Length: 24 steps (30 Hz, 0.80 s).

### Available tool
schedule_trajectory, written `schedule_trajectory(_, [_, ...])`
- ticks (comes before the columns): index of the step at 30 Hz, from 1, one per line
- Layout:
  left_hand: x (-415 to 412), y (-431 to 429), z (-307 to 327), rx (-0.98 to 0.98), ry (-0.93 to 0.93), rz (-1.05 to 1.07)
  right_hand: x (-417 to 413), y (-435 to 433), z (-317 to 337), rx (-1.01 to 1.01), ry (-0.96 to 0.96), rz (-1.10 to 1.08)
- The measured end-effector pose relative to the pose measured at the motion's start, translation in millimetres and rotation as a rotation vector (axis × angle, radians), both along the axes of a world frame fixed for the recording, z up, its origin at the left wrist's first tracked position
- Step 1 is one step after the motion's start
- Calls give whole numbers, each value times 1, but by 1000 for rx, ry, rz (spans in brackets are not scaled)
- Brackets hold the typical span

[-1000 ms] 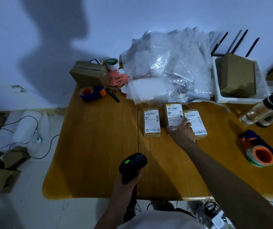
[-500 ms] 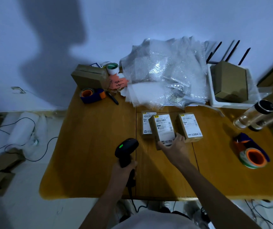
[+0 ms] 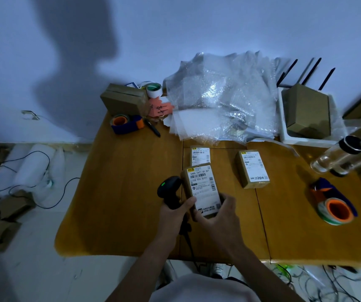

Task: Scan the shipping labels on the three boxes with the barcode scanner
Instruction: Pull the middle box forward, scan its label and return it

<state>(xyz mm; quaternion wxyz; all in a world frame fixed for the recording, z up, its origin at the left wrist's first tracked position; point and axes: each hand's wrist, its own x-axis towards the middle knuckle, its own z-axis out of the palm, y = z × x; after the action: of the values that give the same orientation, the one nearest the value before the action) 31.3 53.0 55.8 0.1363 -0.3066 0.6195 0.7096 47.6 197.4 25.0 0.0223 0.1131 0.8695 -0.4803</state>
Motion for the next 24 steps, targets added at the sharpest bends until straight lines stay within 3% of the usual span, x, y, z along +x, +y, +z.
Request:
schedule_trajectory(5, [2, -1, 5, 32, 38, 18, 5, -4, 5, -97, -40, 8])
schedule_trajectory(9, [0, -13, 7, 28, 22, -74, -3, 6, 15, -554, -282, -49])
schedule_trajectory(12, [2, -16, 11, 58, -1, -119, -10, 15, 20, -754, -409, -4])
schedule_trajectory(17, [5, -22, 2, 7, -76, -62, -11, 22, 18, -829, -453, 34])
schedule_trajectory(24, [14, -43, -3, 114, -130, -31, -16, 31, 1, -800, -411, -36])
